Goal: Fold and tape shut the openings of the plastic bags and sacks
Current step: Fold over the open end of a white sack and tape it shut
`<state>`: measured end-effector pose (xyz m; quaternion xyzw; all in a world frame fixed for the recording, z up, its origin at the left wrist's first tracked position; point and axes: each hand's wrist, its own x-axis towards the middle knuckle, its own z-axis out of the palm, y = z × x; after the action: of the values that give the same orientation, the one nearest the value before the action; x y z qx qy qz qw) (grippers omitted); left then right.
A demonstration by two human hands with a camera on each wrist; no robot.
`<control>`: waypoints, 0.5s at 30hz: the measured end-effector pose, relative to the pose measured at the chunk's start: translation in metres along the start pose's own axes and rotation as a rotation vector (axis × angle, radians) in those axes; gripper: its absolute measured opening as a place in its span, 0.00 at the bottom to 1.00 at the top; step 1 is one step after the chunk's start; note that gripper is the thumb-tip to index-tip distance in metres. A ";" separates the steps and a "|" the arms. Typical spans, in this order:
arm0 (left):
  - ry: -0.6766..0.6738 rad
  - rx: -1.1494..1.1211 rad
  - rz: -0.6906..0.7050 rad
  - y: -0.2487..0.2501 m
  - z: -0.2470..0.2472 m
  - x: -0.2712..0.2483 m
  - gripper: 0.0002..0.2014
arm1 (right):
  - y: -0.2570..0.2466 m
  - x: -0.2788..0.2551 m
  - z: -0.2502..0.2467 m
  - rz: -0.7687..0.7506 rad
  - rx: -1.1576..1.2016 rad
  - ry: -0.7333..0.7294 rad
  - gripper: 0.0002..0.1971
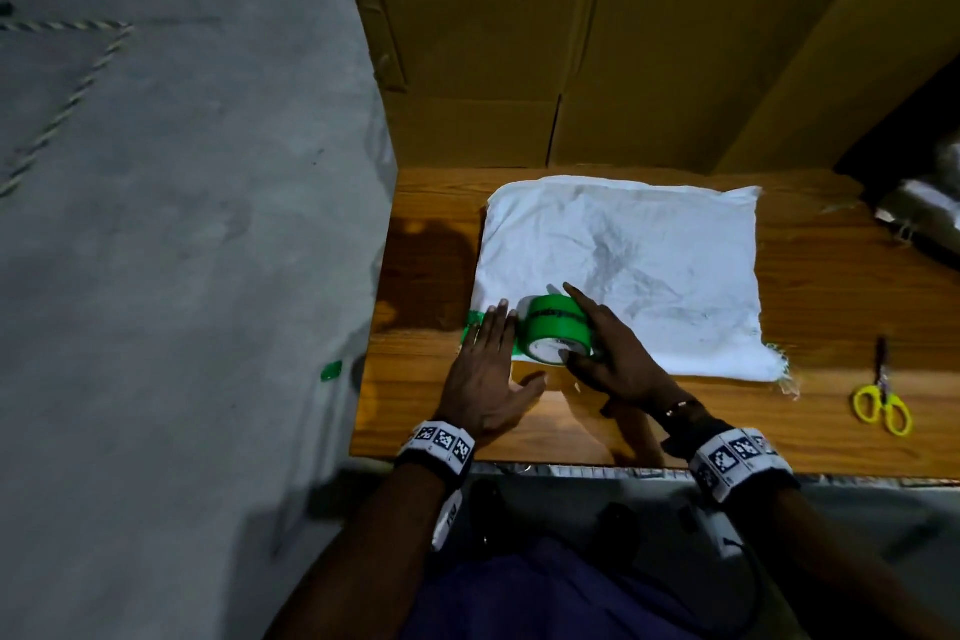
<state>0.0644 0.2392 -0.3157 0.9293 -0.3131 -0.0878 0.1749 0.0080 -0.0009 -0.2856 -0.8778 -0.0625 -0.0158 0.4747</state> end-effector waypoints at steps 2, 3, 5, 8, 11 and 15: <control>-0.001 -0.001 -0.027 0.003 -0.003 0.000 0.52 | -0.001 -0.002 -0.019 -0.009 -0.152 -0.081 0.44; -0.002 0.009 -0.033 0.004 -0.003 0.000 0.52 | 0.000 -0.005 -0.029 -0.010 -0.212 -0.101 0.44; -0.012 0.028 -0.036 0.007 0.000 0.000 0.52 | 0.003 -0.013 -0.043 -0.001 -0.299 -0.119 0.45; 0.001 0.046 -0.046 0.007 0.003 0.003 0.54 | 0.011 -0.019 -0.042 0.002 -0.227 -0.058 0.47; 0.047 0.024 -0.057 0.018 0.005 0.005 0.55 | 0.020 -0.024 -0.021 0.109 0.095 0.016 0.52; 0.069 -0.084 -0.030 0.039 0.018 0.001 0.53 | 0.034 -0.026 0.003 0.097 0.086 0.142 0.50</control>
<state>0.0390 0.2044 -0.3179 0.9282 -0.2891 -0.0714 0.2231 -0.0141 -0.0194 -0.3179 -0.8552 0.0132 -0.0524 0.5154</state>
